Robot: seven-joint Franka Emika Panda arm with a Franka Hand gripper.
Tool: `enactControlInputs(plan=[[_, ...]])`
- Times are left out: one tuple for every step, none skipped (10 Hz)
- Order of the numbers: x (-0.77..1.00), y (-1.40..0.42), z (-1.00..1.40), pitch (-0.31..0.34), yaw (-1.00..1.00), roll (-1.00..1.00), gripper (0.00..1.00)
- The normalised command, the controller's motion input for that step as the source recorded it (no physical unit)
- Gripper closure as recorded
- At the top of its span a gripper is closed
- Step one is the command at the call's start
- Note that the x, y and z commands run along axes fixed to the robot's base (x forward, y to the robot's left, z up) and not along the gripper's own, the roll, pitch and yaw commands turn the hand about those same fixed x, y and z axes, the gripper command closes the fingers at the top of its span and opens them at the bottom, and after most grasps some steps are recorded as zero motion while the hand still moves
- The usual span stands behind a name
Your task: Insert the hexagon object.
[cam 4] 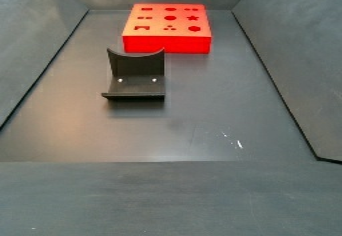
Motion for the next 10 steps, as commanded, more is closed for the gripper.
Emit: enactControlInputs(plan=[[0.27,0.23,-0.41,0.064,-0.33,0.03,1.00],[0.05,0.47,-0.43,0.000,-0.59,0.00,1.00],[0.00,0.53,-0.36,0.000,-0.52,0.00,1.00],[0.00,0.47,-0.38,0.000,-0.58,0.00,1.00],[0.00,0.49,-0.39,0.000,-0.57,0.00,1.00],[0.00,0.52,-0.37,0.000,-0.53,0.00,1.00],[0.00,0.47,-0.37,0.000,-0.57,0.00,1.00],[0.00,0.40,-0.40,-0.003,-0.63,-0.02,1.00],[0.02,0.00,-0.35,-0.036,-0.45,0.00,1.00],[0.00,-0.22,-0.32,-0.036,-0.30,0.08,1.00]])
